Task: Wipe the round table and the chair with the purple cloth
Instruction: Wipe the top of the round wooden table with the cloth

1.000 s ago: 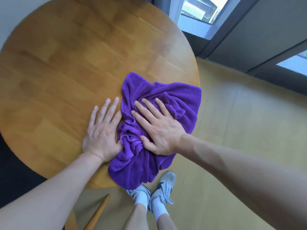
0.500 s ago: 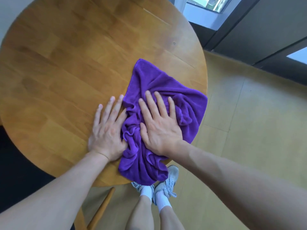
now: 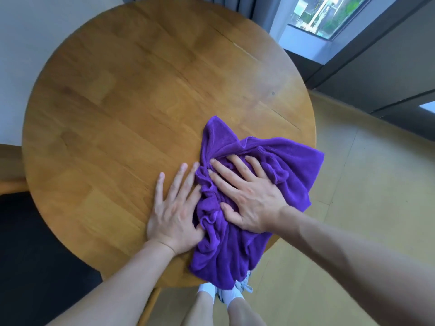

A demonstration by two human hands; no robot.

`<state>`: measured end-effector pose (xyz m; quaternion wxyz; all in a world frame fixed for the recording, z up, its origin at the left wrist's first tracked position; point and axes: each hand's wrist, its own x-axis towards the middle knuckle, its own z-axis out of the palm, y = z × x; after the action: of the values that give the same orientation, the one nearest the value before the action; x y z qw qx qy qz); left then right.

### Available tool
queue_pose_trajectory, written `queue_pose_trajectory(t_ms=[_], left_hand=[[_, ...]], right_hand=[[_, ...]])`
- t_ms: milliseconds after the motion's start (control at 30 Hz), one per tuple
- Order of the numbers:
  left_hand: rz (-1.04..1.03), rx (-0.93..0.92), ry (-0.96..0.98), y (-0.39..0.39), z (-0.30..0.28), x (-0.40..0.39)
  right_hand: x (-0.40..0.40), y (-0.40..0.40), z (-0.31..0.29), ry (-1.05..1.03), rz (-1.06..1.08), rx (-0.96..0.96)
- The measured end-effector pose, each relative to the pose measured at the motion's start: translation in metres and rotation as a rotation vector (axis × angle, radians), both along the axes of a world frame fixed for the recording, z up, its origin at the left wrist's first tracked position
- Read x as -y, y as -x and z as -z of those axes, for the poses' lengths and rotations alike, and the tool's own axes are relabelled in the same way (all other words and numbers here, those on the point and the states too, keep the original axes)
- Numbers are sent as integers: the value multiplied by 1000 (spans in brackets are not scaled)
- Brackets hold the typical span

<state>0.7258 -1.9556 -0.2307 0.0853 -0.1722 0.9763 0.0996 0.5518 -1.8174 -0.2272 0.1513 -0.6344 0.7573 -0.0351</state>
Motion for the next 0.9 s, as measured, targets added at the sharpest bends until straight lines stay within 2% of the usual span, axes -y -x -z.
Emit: queue_pose_trajectory(t_ms=[100, 433, 600, 733, 800, 900], left_hand=[[-3, -40, -15, 0, 1, 1], [-73, -164, -74, 1, 8, -1], [-103, -114, -109, 4, 5, -2], [-179, -124, -89, 1, 2, -4], [-320, -146, -24, -4, 2, -9], [-824, -183, 70, -9, 2, -20]], right_hand=[[15, 38, -3, -38, -218, -5], [83, 95, -4, -15, -535, 27], [121, 119, -1, 35, -618, 21], [126, 116, -3, 73, -555, 13], [121, 110, -5, 82, -513, -2], [117, 104, -4, 89, -375, 2]])
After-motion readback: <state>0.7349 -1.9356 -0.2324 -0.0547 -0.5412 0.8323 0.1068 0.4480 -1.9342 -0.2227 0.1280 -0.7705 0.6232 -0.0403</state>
